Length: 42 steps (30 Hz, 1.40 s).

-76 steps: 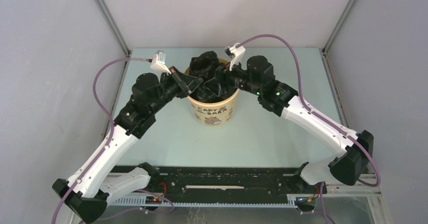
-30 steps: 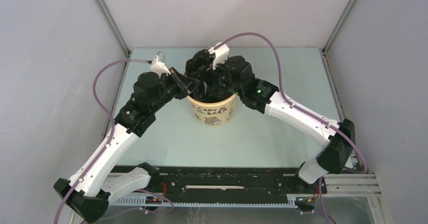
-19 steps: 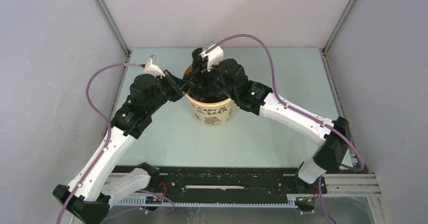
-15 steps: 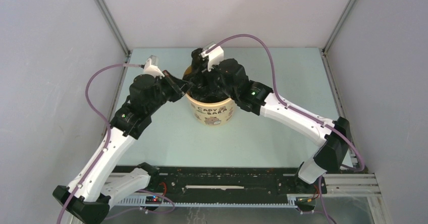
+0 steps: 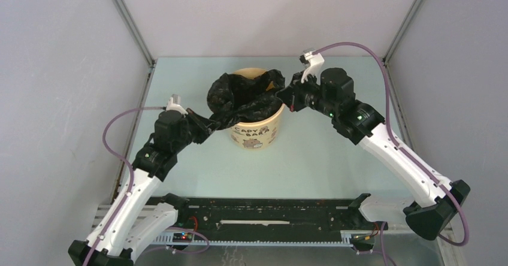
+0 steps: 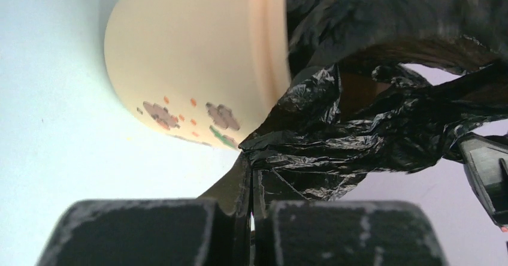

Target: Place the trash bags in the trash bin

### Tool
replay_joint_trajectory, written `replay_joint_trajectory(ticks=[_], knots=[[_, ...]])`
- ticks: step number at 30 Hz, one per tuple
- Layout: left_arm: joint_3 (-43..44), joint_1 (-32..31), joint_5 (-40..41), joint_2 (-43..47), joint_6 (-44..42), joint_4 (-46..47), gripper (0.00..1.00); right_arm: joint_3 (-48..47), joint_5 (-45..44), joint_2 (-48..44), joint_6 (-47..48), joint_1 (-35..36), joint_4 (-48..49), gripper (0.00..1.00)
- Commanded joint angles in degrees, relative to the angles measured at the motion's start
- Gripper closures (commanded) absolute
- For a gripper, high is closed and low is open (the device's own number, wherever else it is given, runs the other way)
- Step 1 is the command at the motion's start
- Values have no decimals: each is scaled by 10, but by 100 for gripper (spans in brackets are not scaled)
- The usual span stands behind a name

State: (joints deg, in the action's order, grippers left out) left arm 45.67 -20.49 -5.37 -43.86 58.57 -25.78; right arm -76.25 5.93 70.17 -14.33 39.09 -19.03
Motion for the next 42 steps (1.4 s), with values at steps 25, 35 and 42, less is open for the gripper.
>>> replay_joint_trajectory(ticks=[25, 35, 42], knots=[[-48, -43, 21, 174, 2, -85, 25, 42, 231, -61, -99, -169, -173, 51], [132, -136, 117, 161, -147, -247, 10, 42, 189, -88, -194, -146, -172, 25], [310, -153, 110, 51, -266, -260, 9, 42, 112, -87, -278, -103, -181, 25]])
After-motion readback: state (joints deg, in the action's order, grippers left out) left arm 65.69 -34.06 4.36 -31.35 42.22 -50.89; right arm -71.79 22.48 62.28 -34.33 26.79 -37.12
